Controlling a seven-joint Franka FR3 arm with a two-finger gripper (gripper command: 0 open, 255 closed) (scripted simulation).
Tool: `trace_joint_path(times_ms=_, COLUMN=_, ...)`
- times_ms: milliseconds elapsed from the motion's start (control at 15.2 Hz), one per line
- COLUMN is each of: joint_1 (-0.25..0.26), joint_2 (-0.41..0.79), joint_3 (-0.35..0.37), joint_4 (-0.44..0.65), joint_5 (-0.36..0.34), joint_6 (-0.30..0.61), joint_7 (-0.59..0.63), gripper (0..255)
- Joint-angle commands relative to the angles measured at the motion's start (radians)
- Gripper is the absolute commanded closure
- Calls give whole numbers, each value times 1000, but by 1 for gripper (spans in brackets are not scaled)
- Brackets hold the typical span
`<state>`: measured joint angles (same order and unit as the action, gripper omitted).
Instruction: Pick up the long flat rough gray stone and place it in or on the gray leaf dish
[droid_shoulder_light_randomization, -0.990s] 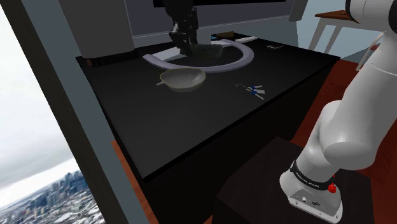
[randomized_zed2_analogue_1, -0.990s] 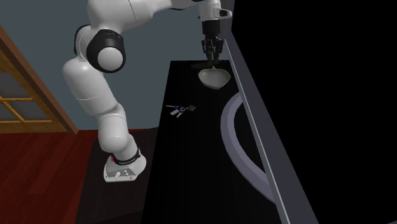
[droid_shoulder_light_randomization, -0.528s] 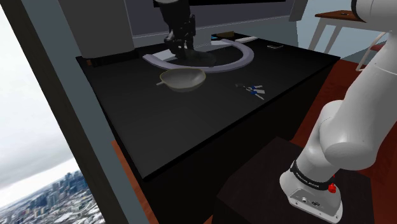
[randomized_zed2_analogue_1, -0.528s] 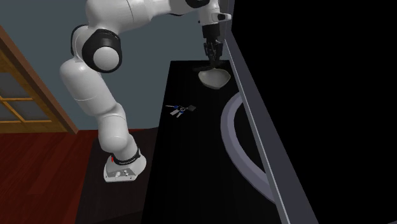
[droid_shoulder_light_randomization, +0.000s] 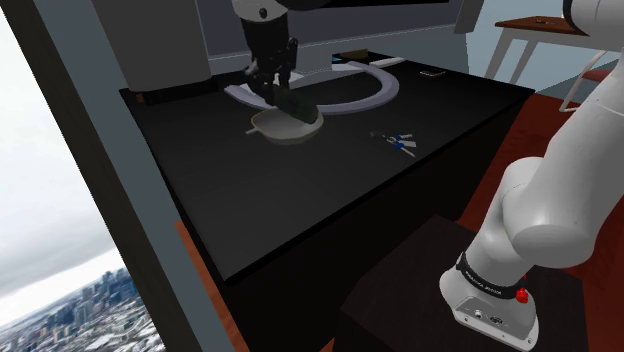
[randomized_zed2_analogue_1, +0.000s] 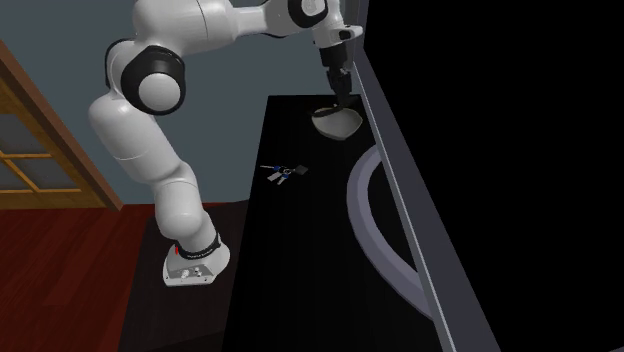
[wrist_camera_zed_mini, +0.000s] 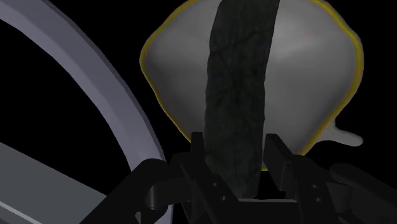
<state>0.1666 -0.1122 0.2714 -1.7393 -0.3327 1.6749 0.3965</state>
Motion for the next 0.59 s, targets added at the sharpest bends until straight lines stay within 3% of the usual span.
trace_joint_path(times_ms=0, joint_1=14, joint_2=59, joint_3=-5, joint_4=-20, joint_5=1, joint_6=29, joint_7=-238, gripper=255)
trace_joint_path(times_ms=396, joint_1=48, joint_2=59, joint_3=-39, joint_4=-20, joint_5=0, joint_6=29, joint_7=-237, gripper=255)
trace_joint_path(times_ms=462, joint_1=45, joint_2=72, joint_3=-43, joint_4=1, joint_5=-3, joint_6=22, joint_7=-246, gripper=0)
trace_joint_path(times_ms=528, joint_1=43, joint_2=65, joint_3=-45, joint_4=-15, joint_5=-2, joint_6=33, joint_7=-247, gripper=0)
